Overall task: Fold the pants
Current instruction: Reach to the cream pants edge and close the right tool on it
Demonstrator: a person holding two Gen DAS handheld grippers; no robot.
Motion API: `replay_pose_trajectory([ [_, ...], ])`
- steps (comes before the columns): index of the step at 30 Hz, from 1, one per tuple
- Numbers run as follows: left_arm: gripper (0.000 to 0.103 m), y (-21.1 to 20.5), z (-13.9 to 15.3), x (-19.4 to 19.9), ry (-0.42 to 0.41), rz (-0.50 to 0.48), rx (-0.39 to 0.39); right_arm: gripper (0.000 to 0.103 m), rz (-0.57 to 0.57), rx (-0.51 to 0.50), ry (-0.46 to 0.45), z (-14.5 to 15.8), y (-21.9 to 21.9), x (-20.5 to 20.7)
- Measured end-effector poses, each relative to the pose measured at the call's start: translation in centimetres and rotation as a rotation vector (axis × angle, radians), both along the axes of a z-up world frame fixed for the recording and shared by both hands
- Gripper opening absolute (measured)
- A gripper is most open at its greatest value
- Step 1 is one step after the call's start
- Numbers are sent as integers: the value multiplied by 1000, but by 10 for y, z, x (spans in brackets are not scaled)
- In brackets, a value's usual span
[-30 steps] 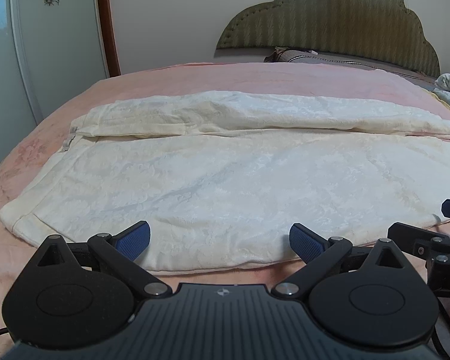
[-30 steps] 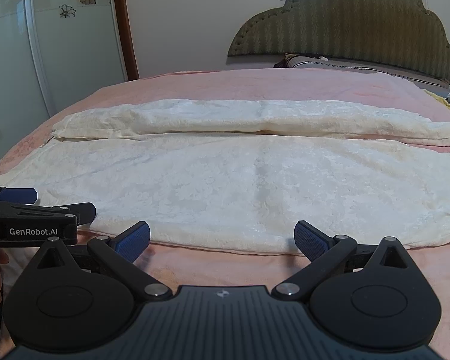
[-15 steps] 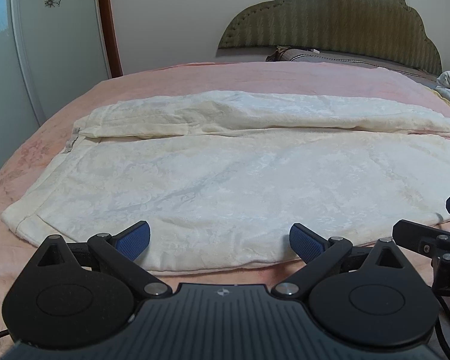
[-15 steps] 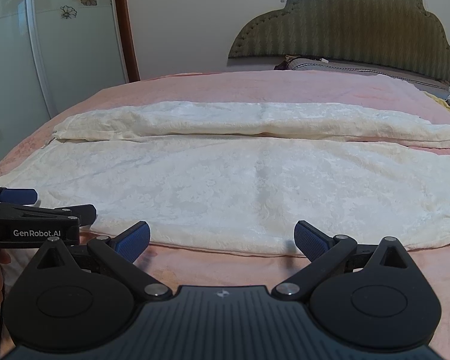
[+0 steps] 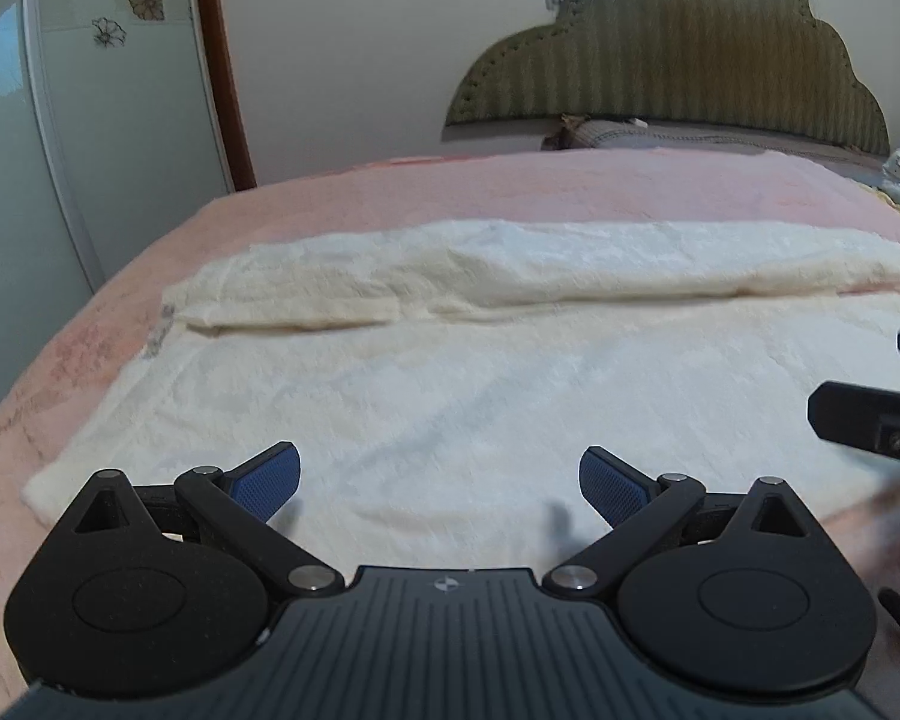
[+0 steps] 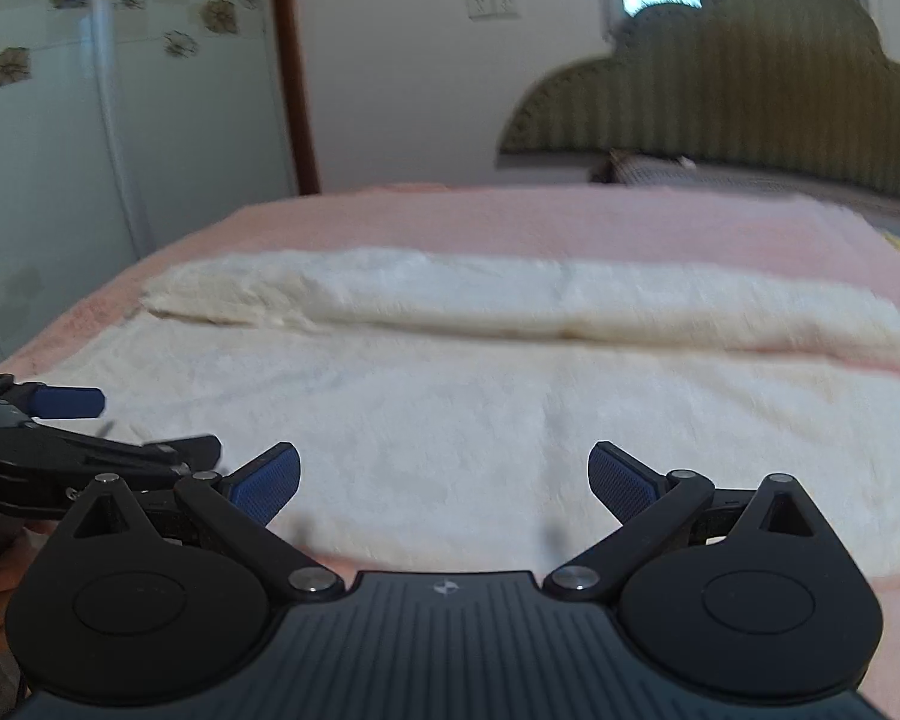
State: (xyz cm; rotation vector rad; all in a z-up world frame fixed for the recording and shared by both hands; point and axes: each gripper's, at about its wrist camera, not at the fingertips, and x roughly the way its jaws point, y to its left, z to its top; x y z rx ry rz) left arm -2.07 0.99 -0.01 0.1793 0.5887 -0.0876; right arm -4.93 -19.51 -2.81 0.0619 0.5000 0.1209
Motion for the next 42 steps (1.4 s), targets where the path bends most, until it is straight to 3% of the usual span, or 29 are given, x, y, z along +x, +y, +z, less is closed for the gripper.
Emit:
replay_pose_trajectory([
  [6, 102, 21, 14, 34, -52, 77, -12, 103, 192, -266, -34, 21, 34, 62],
  [9, 102, 32, 14, 52, -69, 125, 4, 103, 257, -324, -72, 30, 49, 101],
  [16, 102, 56, -1, 87, -46, 193, 0, 102, 402, -159, 80, 32, 62, 240],
  [17, 102, 59, -6, 91, -31, 194, -6, 98, 412, -145, 93, 30, 64, 259],
  [19, 102, 63, -15, 97, 2, 196, -14, 77, 423, -129, 115, 24, 69, 291],
  [22, 102, 68, -26, 103, 45, 190, -39, 64, 440, -85, 171, 9, 79, 339],
  [29, 102, 64, -32, 104, 49, 167, -26, 64, 494, -50, 253, -18, 95, 416],
  [32, 102, 63, -33, 105, 49, 161, -26, 64, 567, -45, 274, -23, 100, 427],
  [34, 102, 64, -33, 105, 50, 163, -35, 22, 613, -64, 264, -22, 103, 424],
  [36, 102, 65, -32, 105, 48, 169, -47, 13, 622, -97, 238, -19, 106, 415],
  [39, 102, 73, -27, 104, 36, 199, -84, 8, 613, -192, 162, -13, 115, 393],
  [42, 102, 89, -14, 97, -13, 263, -164, 8, 611, -342, 27, 1, 130, 348],
])
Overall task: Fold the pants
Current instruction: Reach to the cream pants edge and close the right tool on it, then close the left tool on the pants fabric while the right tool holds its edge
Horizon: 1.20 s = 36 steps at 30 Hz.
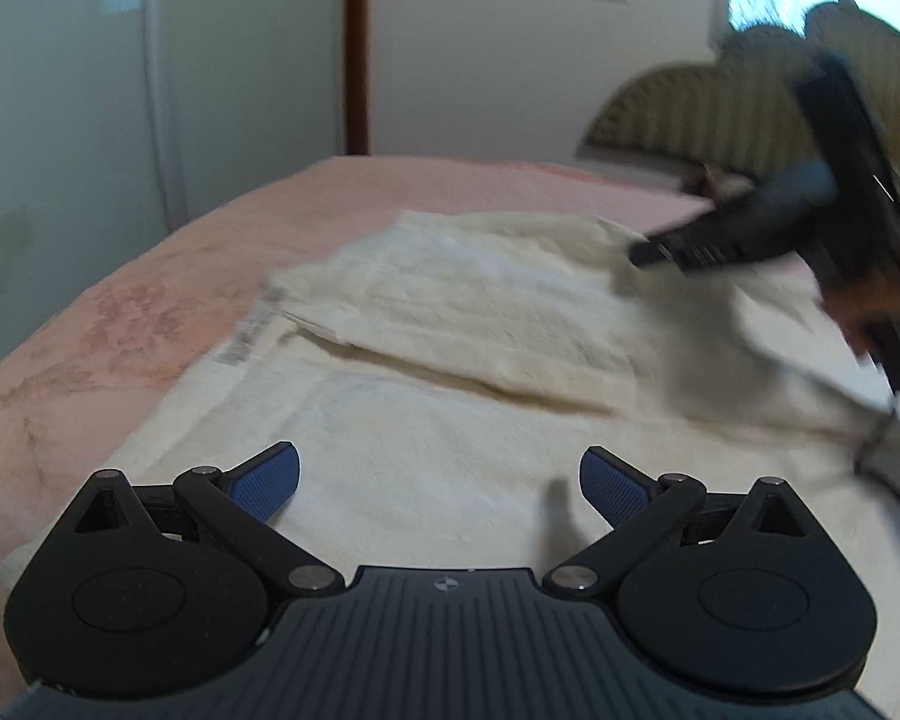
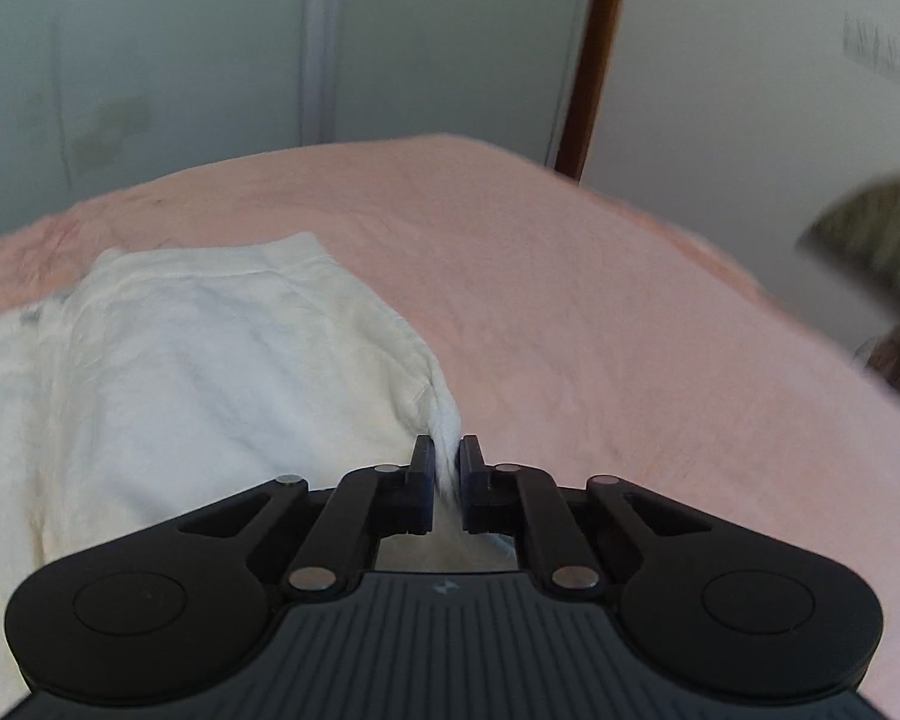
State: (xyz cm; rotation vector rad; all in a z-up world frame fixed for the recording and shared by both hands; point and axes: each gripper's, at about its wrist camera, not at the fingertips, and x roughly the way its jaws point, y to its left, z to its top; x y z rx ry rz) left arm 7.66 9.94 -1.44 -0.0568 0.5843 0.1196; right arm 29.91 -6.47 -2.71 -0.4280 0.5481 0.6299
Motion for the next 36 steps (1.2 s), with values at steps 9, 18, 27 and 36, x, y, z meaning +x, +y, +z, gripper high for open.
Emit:
replay_pose_trajectory([
  [9, 103, 58, 26, -40, -198, 64, -427, 5, 212, -214, -317, 22, 31, -185],
  [18, 102, 71, 25, -12, -72, 43, -553, 14, 100, -229, -381, 4, 34, -211],
  [27, 102, 75, 13, -7, -20, 51, -512, 85, -63, 32, -168, 30, 9, -64],
  [36, 102, 67, 3, 8, 5, 11, -464, 51, -127, 329, 378, -15, -12, 92],
])
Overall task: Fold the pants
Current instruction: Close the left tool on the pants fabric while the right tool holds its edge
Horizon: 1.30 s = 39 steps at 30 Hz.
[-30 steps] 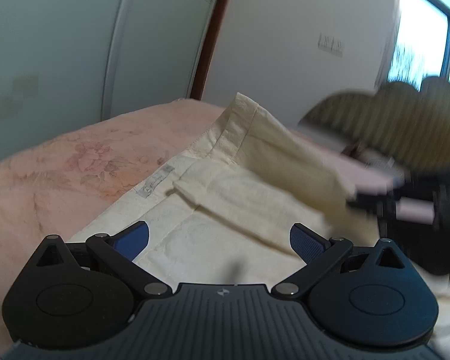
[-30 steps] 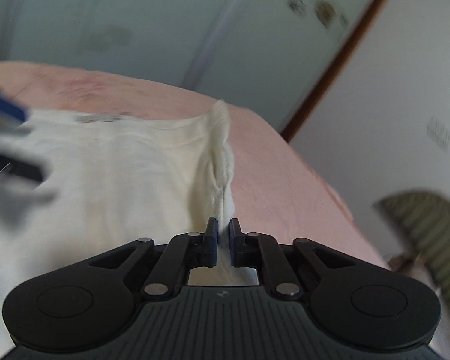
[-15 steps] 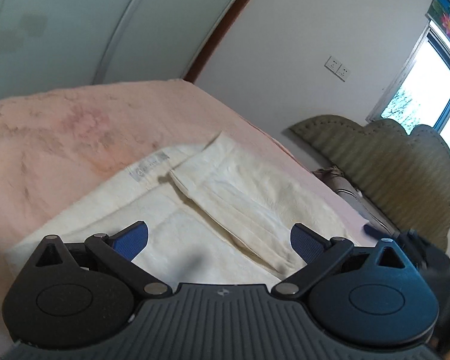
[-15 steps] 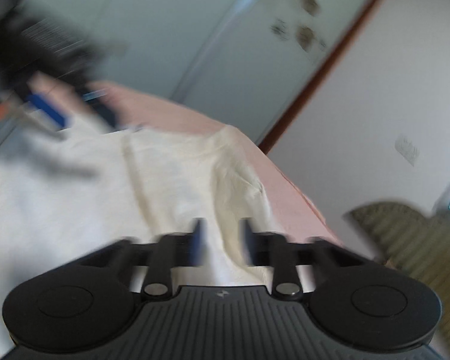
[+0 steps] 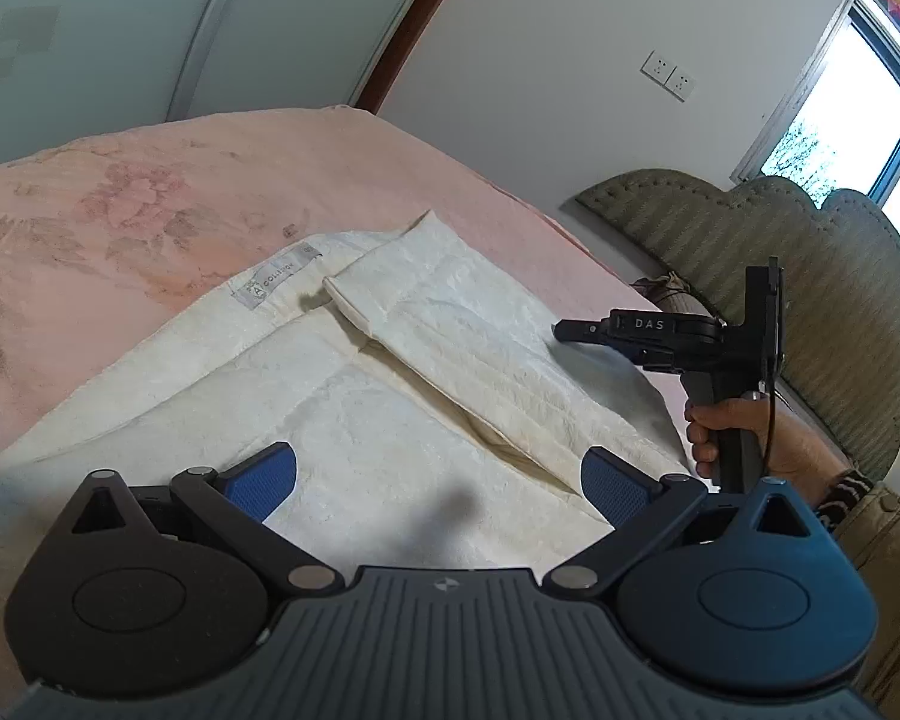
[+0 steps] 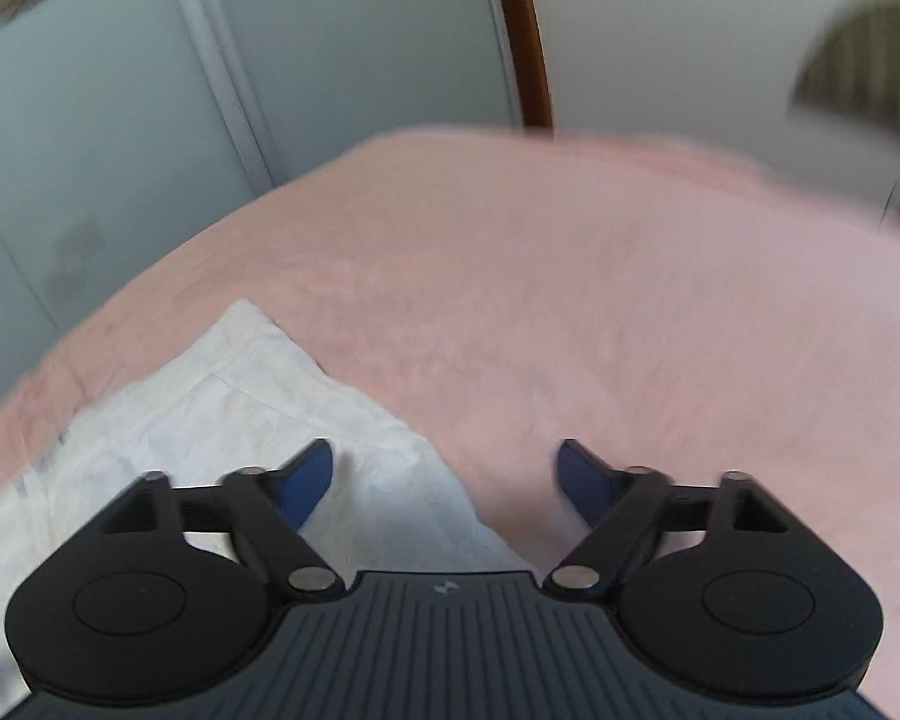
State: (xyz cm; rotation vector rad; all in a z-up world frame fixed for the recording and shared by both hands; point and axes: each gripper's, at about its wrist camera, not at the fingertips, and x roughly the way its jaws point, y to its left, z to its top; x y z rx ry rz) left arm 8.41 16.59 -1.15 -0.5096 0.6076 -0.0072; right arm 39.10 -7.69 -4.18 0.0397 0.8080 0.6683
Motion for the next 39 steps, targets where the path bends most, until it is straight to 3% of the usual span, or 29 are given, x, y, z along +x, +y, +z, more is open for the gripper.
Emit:
replay_pose_trajectory([
  [1, 102, 0, 0, 1, -3, 2, -3, 23, 0, 10, -7, -3, 1, -2],
  [2, 102, 1, 2, 2, -5, 5, -6, 13, 36, 21, -16, -2, 2, -4],
  [3, 102, 3, 3, 3, -7, 8, -15, 13, 56, 21, -34, 1, 6, -8],
  [7, 102, 10, 14, 4, -29, 15, -101, 12, 143, -107, -282, 29, 26, -78],
  [12, 103, 16, 34, 2, -126, 14, -220, 12, 279, -246, -553, 70, 51, -196],
  [16, 103, 18, 33, 15, -141, 31, -306, 10, 348, -296, -601, 69, 61, -265],
  [20, 100, 22, 21, 37, -65, 114, -372, 9, 351, -292, -573, 54, 63, -294],
  [21, 89, 24, 18, 41, -48, 127, -384, 9, 340, -279, -559, 50, 63, -294],
  [22, 61, 25, 15, 46, -22, 131, -393, 9, 330, -268, -551, 46, 64, -295],
  [23, 43, 27, 11, 51, 3, 117, -408, 9, 324, -266, -542, 43, 64, -294],
  [24, 18, 28, 6, 55, 34, 100, -436, 9, 323, -272, -536, 40, 65, -295],
  [25, 11, 30, 2, 57, 56, 95, -466, 11, 310, -281, -545, 41, 61, -299],
  [26, 7, 32, 0, 57, 58, 99, -478, 13, 293, -295, -564, 39, 60, -302],
  [31, 5, 25, 14, 47, -6, 60, -384, 43, 168, -441, -677, 29, 32, -330],
  [33, 5, 22, 21, 45, -21, 47, -357, 43, 129, -475, -666, 24, 18, -332],
  [35, 5, 20, 25, 43, -25, 41, -368, 43, 84, -518, -625, 17, 8, -326],
  [39, 5, 24, 31, 34, -35, 22, -386, 43, 45, -606, -633, 1, 2, -316],
])
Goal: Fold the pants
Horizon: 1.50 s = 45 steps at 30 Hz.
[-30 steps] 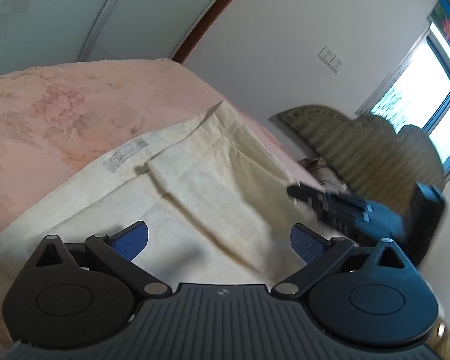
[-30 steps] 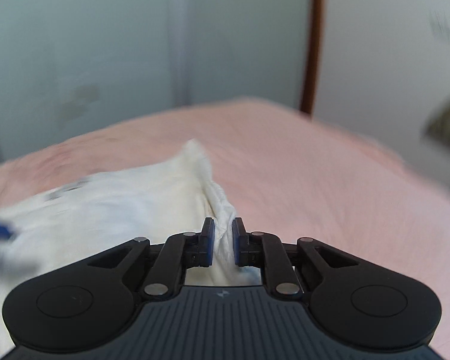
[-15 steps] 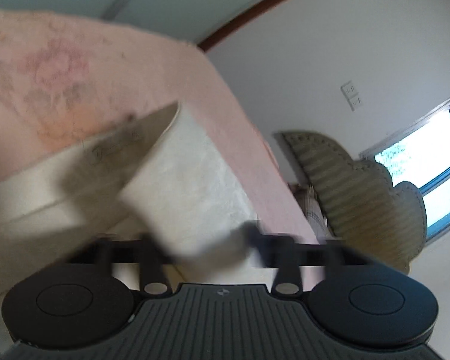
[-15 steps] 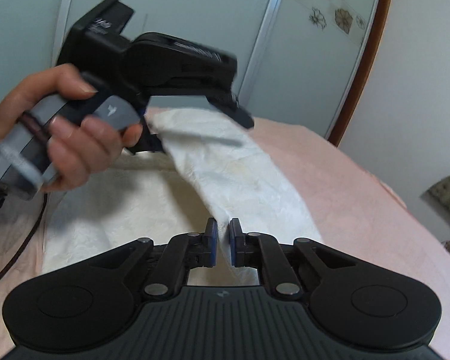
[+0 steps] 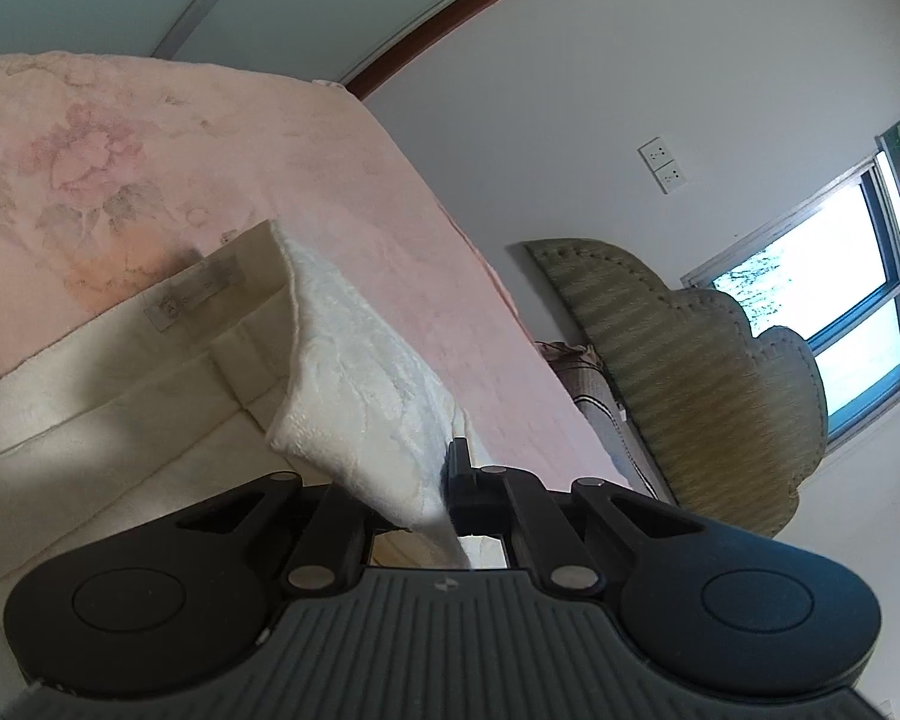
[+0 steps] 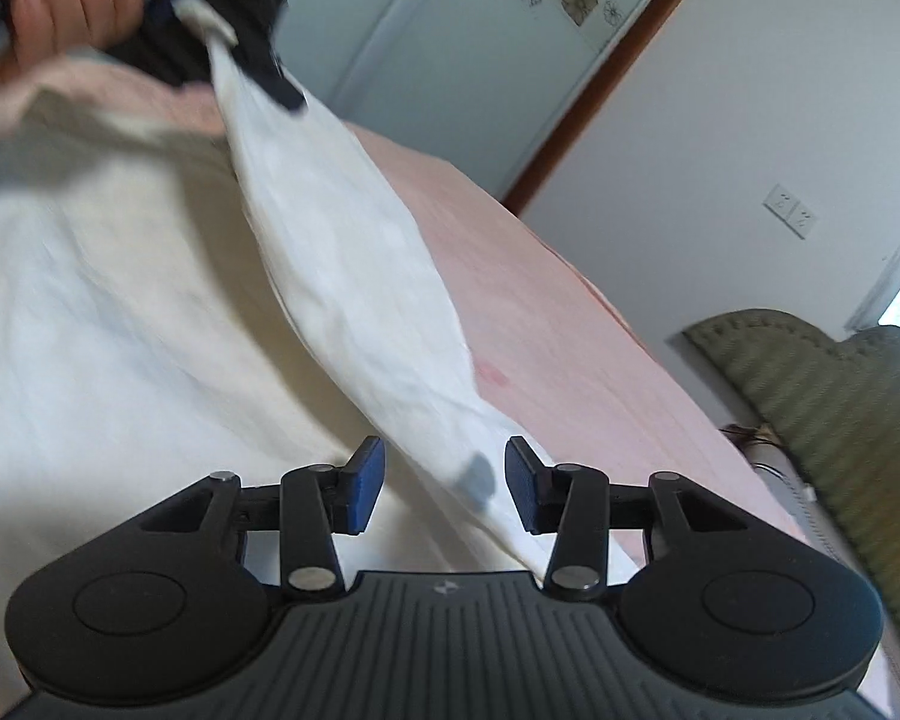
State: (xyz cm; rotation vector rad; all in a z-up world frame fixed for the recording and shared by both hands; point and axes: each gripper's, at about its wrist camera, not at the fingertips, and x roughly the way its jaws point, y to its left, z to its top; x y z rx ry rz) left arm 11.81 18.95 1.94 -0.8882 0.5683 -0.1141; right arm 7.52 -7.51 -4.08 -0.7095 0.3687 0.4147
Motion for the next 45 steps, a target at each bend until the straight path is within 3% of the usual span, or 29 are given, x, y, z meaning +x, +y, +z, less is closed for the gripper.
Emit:
replay_pose_trajectory([
  [3, 5, 4, 5, -8, -13, -16, 14, 41, -31, -31, -12, -10, 1, 10],
  [4, 5, 6, 7, -10, -16, -21, 20, 28, -29, 3, 3, -7, 1, 13],
  [5, 5, 8, 8, -13, -21, -24, 33, 23, -29, 50, 13, -1, -4, 12],
  [9, 5, 15, 13, -25, -51, -48, 62, 20, 14, 183, 26, 23, -17, -9],
  [13, 5, 13, 16, -42, -70, -86, 121, 9, 10, 183, 4, 37, -19, -28],
  [18, 6, 21, 12, -70, -58, -129, 251, 7, 43, 112, 25, 39, -2, -60],
  [24, 6, 24, -25, -74, 119, -195, 404, 7, 129, 60, 143, 10, 18, -108],
  [30, 12, 5, -16, -88, 43, -173, 597, 7, 117, 103, 162, 12, 22, -120],
  [34, 15, -7, -28, -78, 85, -169, 687, 7, 131, 109, 201, 8, 26, -121],
  [38, 19, -19, -29, -83, 61, -148, 802, 7, 119, 109, 213, -1, 33, -120],
  [42, 28, -30, -31, -88, 53, -130, 882, 9, 92, 188, 260, -2, 27, -118],
  [43, 38, -33, -29, -91, 55, -127, 891, 9, 84, 211, 265, -3, 25, -117],
  [45, 42, -36, -23, -95, 63, -131, 900, 9, 73, 222, 249, -3, 23, -120],
])
